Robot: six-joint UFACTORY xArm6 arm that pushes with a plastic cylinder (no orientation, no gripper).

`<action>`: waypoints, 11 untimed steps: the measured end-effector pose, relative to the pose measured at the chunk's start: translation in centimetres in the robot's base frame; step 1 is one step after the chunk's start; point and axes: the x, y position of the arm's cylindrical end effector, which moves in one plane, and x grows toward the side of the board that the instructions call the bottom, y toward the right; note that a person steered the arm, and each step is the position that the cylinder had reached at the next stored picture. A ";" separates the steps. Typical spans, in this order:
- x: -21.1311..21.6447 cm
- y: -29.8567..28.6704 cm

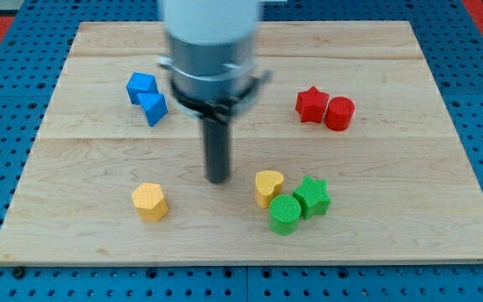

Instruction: Push the yellow hexagon into the yellow heart

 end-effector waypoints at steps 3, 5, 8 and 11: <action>5.3 -10.0; 6.4 2.3; 3.9 2.9; -7.8 -14.7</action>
